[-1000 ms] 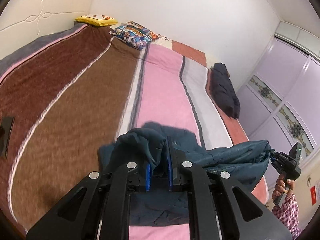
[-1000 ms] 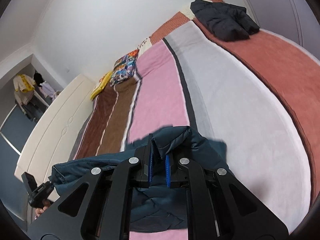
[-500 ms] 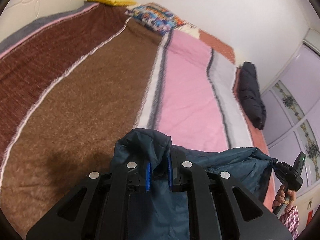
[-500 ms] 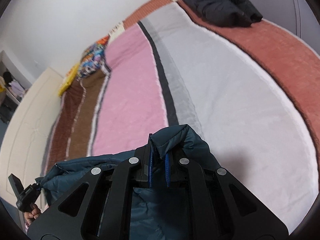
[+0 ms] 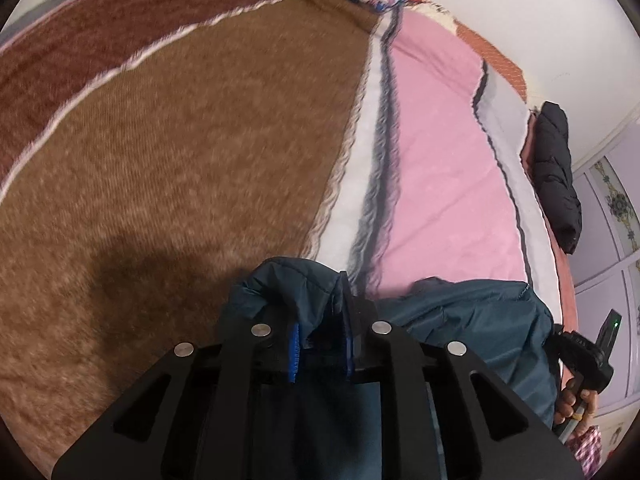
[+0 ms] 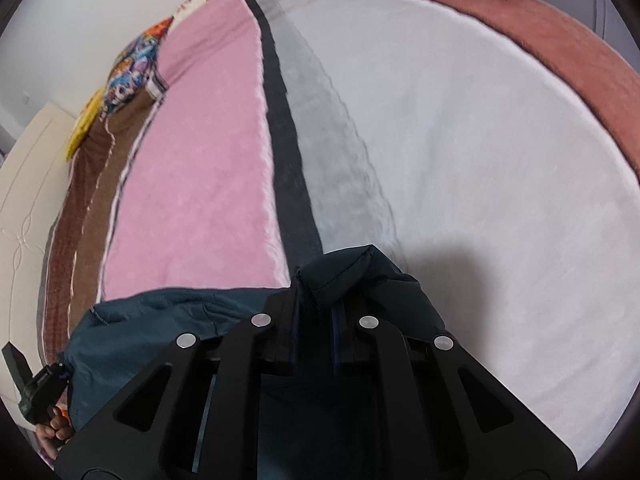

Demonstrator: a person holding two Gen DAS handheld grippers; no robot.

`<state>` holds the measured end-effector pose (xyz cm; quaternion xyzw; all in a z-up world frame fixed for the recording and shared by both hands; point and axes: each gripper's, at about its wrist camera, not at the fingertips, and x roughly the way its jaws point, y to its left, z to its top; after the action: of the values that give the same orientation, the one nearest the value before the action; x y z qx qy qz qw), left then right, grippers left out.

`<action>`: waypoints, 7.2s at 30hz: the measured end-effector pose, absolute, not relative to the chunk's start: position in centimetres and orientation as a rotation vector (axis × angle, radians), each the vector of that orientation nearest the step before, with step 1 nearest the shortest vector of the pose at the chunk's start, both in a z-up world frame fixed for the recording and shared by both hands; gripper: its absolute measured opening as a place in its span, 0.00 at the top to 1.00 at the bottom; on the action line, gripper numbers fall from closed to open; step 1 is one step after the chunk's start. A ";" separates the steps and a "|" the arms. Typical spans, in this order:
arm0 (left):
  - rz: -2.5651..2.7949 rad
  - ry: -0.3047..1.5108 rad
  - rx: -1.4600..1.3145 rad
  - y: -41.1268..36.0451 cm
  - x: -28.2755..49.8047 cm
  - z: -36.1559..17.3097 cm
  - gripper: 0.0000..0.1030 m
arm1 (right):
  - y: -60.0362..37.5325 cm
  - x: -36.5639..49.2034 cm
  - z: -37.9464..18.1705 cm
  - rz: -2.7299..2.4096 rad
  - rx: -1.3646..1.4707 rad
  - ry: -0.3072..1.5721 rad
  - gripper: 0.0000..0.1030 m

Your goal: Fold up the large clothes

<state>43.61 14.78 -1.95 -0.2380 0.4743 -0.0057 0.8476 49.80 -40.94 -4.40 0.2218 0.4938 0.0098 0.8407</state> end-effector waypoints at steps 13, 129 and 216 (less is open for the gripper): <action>-0.024 0.787 -0.711 19.1 40.8 4.4 0.42 | -44.9 47.3 -0.6 0.077 0.700 0.954 0.49; -0.041 0.890 -0.860 16.2 4.4 -6.6 0.49 | -37.4 8.9 4.1 0.089 0.398 0.955 0.85; -0.293 0.603 -0.296 2.9 2.5 8.6 0.72 | -24.9 8.3 -6.5 0.516 0.343 1.283 0.95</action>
<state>2.46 2.92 8.58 -0.1446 0.2946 -0.1435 0.9337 8.32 -24.92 -6.49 0.1572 0.5888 0.2368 0.7567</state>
